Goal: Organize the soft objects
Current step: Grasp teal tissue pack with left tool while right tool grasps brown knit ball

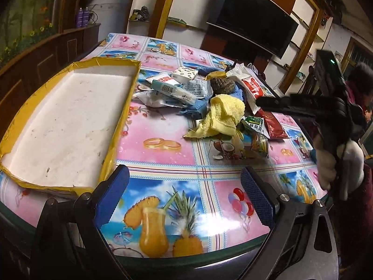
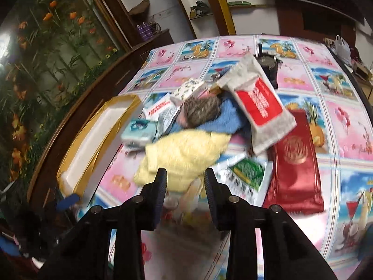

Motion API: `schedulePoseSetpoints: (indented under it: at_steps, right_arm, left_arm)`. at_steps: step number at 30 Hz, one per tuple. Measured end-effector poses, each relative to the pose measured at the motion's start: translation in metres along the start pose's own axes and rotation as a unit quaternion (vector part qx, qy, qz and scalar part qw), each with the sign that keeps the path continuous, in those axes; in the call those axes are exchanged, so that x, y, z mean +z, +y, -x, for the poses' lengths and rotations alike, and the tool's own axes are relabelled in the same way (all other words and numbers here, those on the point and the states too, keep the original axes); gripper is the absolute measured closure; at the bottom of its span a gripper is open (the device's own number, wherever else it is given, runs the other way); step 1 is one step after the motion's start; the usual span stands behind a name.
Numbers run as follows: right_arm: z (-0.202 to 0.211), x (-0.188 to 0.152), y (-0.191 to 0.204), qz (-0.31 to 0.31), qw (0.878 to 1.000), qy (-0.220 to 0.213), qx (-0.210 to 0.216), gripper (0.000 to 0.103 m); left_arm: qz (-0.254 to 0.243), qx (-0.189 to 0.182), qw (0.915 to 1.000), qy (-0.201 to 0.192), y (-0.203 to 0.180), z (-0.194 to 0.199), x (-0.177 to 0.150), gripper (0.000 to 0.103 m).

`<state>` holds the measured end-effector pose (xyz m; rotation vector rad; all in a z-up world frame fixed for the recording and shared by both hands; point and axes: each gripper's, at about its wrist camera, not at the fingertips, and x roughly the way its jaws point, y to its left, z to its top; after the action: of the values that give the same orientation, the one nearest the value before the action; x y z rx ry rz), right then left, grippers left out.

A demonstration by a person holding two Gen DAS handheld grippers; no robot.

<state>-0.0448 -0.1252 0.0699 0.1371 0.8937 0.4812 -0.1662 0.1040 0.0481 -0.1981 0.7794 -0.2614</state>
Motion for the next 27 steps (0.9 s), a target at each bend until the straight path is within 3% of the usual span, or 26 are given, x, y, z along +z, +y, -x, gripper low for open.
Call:
schedulePoseSetpoints:
  at_steps: [4,6,8,10,12,13,20,25,27]
  right_arm:
    - [-0.02,0.028,0.022,0.054,0.996,-0.027,-0.059,0.067]
    - [-0.034,0.043,0.027,0.077,0.992,-0.034,-0.095,0.06]
    - [-0.051,0.053,0.027,0.09,0.988,-0.03,-0.124,0.043]
    - [-0.069,0.059,0.024,0.091,0.986,-0.02,-0.136,0.042]
    - [-0.082,0.06,0.022,0.085,0.988,-0.005,-0.13,0.047]
    - [-0.084,0.058,0.018,0.079,0.989,-0.003,-0.127,0.06]
    - [-0.044,0.037,0.0,0.03,0.995,-0.056,-0.076,0.061]
    - [-0.017,0.023,-0.015,0.007,0.995,-0.097,-0.035,0.061]
    - [-0.019,0.022,-0.022,-0.001,0.995,-0.096,-0.026,0.061]
  left_arm:
    - [0.007,-0.001,1.0,-0.006,0.005,0.006,0.002,0.006]
    - [0.014,-0.002,0.9999,-0.007,0.009,0.009,0.006,0.006]
    - [0.021,-0.004,0.9997,-0.01,0.013,0.011,0.014,0.006]
    - [0.022,0.002,0.9996,-0.015,0.014,0.012,0.024,0.006]
    - [0.017,0.01,0.9995,-0.026,0.012,0.011,0.034,0.006]
    - [0.013,0.014,0.9994,-0.029,0.01,0.009,0.039,0.006]
    - [-0.01,0.038,0.9989,-0.024,-0.004,-0.034,0.084,0.006]
    - [0.014,0.03,0.9987,0.039,0.001,-0.095,0.118,0.006]
    - [0.022,0.043,0.9957,0.079,0.005,-0.124,0.127,0.008]
